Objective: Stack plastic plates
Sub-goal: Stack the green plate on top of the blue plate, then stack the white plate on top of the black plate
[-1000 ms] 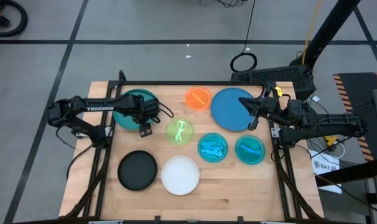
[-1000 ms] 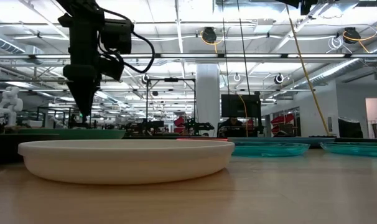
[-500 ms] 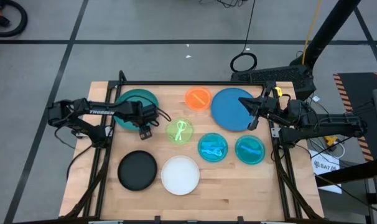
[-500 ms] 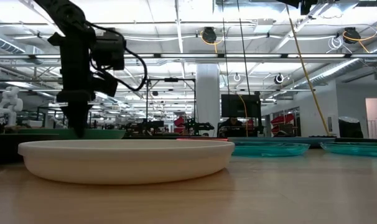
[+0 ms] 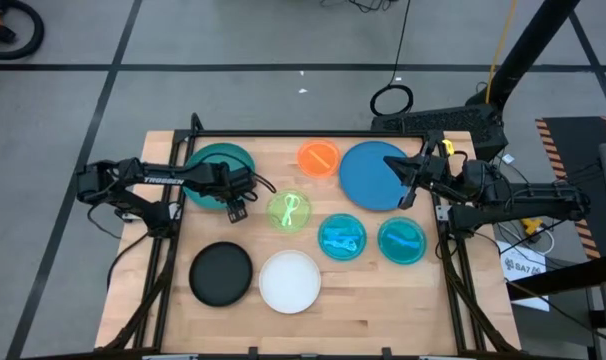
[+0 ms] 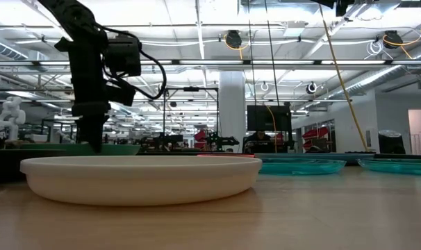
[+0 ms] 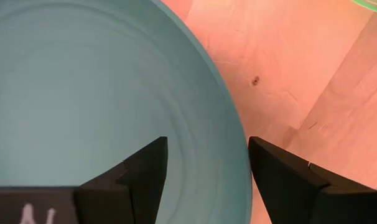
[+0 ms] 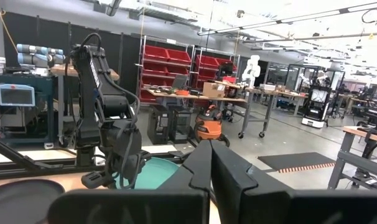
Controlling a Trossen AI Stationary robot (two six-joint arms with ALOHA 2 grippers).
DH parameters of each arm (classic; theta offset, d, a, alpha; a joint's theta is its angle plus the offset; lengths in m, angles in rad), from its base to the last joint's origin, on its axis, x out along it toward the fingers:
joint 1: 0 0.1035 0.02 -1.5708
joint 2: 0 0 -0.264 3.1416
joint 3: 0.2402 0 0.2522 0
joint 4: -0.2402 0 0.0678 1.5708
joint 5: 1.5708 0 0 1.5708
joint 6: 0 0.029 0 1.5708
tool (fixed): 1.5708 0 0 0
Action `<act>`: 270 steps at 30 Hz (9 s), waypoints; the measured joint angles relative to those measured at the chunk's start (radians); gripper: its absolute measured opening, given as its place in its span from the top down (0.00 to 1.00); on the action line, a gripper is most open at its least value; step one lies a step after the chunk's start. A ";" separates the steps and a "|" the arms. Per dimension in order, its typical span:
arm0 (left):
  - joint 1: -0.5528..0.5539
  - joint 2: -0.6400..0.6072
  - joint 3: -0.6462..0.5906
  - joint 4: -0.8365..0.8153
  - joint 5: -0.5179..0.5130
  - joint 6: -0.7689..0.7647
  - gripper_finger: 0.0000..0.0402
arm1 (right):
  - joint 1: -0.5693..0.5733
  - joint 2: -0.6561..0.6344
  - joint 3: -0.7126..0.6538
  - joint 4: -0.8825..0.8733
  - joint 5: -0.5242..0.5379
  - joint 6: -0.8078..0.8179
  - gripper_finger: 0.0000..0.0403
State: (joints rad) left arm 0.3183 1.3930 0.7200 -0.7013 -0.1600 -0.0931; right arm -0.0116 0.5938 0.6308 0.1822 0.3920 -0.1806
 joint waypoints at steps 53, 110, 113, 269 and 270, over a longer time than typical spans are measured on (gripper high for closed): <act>-0.234 0.106 0.287 -0.171 -0.280 0.075 0.97 | 0.066 -0.047 0.000 0.032 -0.235 0.041 1.00; -0.235 0.696 0.998 0.225 -0.046 0.766 0.97 | 0.547 -0.059 0.000 0.102 -0.420 -0.017 1.00; -0.233 0.751 1.071 0.229 -0.045 0.765 0.97 | 0.547 -0.061 0.000 0.101 -0.420 -0.024 1.00; -0.166 0.964 1.350 0.207 0.156 0.561 0.52 | 0.547 -0.069 0.000 0.060 -0.414 -0.069 1.00; -0.167 0.964 1.350 0.207 0.147 0.561 0.51 | 0.546 -0.069 0.000 0.059 -0.414 -0.068 1.00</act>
State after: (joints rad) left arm 0.1516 2.3573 2.0701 -0.4948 -0.0131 0.4677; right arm 0.5346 0.5246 0.6308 0.2409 -0.0218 -0.2490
